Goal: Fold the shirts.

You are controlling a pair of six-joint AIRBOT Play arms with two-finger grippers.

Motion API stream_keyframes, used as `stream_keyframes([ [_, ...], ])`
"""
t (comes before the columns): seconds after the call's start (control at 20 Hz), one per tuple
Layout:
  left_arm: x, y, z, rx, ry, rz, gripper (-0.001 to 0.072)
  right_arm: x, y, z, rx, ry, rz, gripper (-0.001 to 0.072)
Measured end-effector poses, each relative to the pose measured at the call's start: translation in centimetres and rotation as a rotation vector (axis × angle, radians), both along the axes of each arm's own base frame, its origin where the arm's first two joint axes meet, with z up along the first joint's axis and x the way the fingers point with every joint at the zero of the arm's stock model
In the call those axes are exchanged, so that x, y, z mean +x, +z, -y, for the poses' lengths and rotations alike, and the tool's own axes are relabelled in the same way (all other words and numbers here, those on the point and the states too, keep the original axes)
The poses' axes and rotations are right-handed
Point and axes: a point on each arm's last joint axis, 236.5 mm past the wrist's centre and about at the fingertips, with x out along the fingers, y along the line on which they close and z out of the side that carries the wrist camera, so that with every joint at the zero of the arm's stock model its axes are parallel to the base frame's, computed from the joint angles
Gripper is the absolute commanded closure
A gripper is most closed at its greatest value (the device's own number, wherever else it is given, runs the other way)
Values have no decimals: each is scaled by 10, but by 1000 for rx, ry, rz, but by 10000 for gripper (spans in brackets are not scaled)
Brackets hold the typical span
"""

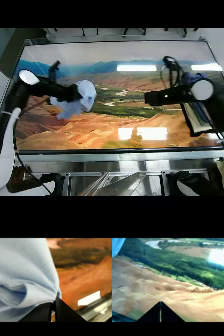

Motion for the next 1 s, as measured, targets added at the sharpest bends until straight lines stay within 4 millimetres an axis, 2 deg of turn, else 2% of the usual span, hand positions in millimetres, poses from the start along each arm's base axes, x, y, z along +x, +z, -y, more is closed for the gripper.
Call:
stream_keyframes([
  [0.2,-71,-16,106,-32,-107,20,696,-3,10,41,-70,-67,28,692],
  [0.3,-99,-27,144,-40,-158,16,696,-6,11,49,-86,-77,26,693],
  [0.35,-112,-33,157,-37,-188,5,619,-8,11,51,-91,-80,21,692],
  [0.4,-123,-39,167,-30,-216,-9,267,-8,11,54,-97,-83,20,692],
  [0.45,-133,-44,174,-22,-243,-21,37,-9,11,56,-100,-87,19,692],
  [0.5,-140,-46,177,-15,-265,-35,31,-10,11,57,-103,-88,18,693],
  [0.6,-152,-42,169,-2,-309,-51,31,-11,11,57,-103,-89,15,692],
  [0.7,-153,-28,141,16,-327,-41,31,-11,10,58,-104,-91,10,692],
  [0.85,-136,-16,69,71,-254,1,32,-13,6,54,-89,-87,-6,693],
  [1.0,-108,-31,-11,78,-92,-28,32,-16,-2,43,-41,-74,-42,692],
])
